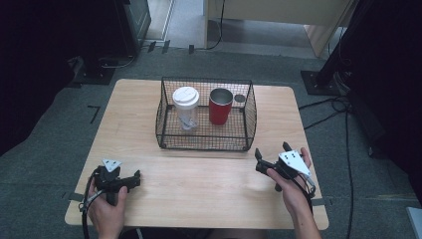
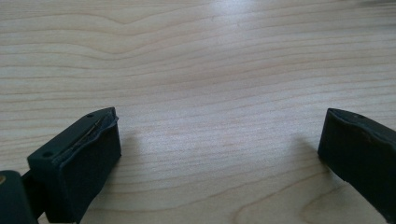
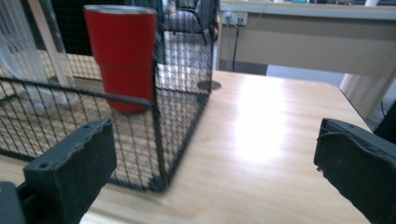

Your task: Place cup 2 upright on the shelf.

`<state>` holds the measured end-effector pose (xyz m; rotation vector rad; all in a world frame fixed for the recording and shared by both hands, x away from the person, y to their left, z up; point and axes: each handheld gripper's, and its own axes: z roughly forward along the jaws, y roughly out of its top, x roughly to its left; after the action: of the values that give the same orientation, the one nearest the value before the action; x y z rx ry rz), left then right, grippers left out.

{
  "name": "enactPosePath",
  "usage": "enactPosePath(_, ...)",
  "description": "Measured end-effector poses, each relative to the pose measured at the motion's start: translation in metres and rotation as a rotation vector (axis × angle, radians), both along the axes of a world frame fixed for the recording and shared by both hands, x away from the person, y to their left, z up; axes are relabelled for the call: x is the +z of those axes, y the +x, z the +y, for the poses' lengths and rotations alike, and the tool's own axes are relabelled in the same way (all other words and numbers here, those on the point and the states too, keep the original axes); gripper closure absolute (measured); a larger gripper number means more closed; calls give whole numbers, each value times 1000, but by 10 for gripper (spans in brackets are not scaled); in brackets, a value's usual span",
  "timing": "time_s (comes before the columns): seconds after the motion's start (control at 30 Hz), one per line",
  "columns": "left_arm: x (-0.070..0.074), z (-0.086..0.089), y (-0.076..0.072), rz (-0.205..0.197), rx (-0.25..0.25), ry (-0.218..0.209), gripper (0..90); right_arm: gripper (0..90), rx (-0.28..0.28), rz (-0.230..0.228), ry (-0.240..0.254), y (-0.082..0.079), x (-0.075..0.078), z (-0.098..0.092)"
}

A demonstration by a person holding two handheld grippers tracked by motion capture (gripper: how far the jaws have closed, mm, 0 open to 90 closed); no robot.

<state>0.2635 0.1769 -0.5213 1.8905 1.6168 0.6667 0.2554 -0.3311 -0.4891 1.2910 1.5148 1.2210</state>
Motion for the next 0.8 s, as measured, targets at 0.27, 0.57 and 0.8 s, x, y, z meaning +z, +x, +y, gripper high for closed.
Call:
enactPosePath(0.27, 0, 0, 0, 0, 0, 0, 0, 0, -49, 56, -31, -12, -18, -20)
enactPosePath(0.57, 0, 0, 0, 0, 0, 0, 0, 0, -91, 133, -57, -26, -32, -42)
enactPosePath(0.8, 0, 0, 0, 0, 0, 0, 0, 0, -111, 208, -72, -38, -33, -58)
